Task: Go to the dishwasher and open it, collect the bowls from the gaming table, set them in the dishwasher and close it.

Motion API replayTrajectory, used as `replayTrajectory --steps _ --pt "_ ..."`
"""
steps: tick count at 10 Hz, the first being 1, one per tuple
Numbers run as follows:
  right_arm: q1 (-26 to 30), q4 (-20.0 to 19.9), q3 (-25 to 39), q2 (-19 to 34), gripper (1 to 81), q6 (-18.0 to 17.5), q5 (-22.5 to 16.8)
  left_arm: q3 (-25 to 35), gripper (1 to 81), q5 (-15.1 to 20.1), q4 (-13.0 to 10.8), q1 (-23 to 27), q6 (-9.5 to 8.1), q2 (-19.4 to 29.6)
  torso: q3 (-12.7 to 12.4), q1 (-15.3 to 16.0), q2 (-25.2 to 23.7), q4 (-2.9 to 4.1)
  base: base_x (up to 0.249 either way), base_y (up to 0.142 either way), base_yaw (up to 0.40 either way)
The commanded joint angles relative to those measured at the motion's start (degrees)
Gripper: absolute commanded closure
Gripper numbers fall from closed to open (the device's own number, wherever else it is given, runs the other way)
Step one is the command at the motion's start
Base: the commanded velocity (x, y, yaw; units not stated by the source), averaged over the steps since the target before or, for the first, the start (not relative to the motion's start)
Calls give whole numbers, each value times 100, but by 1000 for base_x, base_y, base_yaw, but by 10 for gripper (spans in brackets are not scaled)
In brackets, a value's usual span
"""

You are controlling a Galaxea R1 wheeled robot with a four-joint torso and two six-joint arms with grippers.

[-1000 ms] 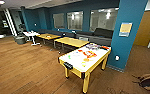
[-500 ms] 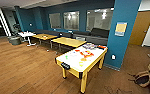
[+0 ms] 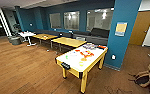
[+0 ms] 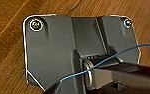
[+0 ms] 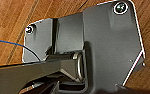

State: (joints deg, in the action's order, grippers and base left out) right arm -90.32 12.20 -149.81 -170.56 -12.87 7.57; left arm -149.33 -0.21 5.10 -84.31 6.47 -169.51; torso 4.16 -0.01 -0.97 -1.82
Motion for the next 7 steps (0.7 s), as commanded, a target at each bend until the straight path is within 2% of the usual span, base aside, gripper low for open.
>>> replayTrajectory --steps 1,7 --pt "211 45 23 19 10 13 -256 27 10 311 27 288 47 31 0 1 0 0 72 0 0" --pt "185 45 23 28 10 21 -256 27 10 302 53 288 47 40 0 6 -5 0 118 0 0"
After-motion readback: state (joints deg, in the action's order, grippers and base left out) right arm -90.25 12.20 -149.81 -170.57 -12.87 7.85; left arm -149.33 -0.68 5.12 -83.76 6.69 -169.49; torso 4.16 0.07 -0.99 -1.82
